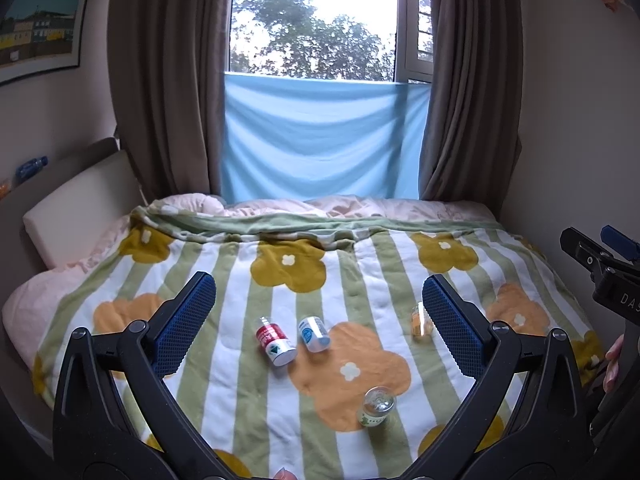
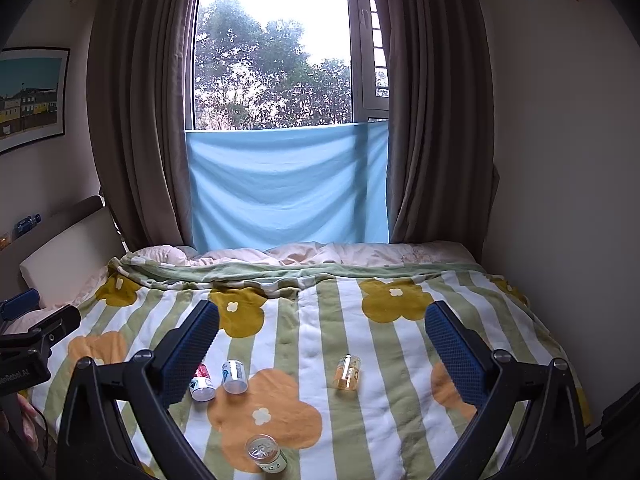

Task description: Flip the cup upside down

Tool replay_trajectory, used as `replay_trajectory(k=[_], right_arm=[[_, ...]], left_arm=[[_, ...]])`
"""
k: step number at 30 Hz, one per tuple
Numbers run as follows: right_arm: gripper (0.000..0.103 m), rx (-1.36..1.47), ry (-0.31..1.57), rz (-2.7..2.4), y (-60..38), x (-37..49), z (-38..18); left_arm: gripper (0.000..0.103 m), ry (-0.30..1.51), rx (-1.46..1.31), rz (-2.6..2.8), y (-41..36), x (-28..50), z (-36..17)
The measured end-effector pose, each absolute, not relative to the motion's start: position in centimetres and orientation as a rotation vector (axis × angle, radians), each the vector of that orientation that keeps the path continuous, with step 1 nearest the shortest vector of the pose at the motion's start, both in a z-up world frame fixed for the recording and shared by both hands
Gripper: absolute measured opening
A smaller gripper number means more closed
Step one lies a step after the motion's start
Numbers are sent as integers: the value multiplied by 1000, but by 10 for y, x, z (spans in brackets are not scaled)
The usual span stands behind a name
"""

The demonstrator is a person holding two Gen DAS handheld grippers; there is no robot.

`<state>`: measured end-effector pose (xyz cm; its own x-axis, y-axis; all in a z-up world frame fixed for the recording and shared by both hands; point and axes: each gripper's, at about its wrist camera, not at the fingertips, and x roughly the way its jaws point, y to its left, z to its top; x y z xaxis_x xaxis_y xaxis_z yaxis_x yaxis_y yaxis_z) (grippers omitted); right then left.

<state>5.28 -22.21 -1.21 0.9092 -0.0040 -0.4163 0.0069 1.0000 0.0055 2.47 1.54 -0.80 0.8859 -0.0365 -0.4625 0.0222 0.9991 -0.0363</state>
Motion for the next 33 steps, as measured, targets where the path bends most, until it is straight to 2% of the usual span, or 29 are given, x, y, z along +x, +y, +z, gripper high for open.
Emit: replay_trajectory(k=[17, 33], right_arm=[[103, 9, 464, -5, -220, 60, -16], [103, 18, 480, -1, -219, 63, -18]], left_arm=[[103, 471, -46, -9, 20, 29, -7], [103, 354, -1, 85, 16, 18, -1]])
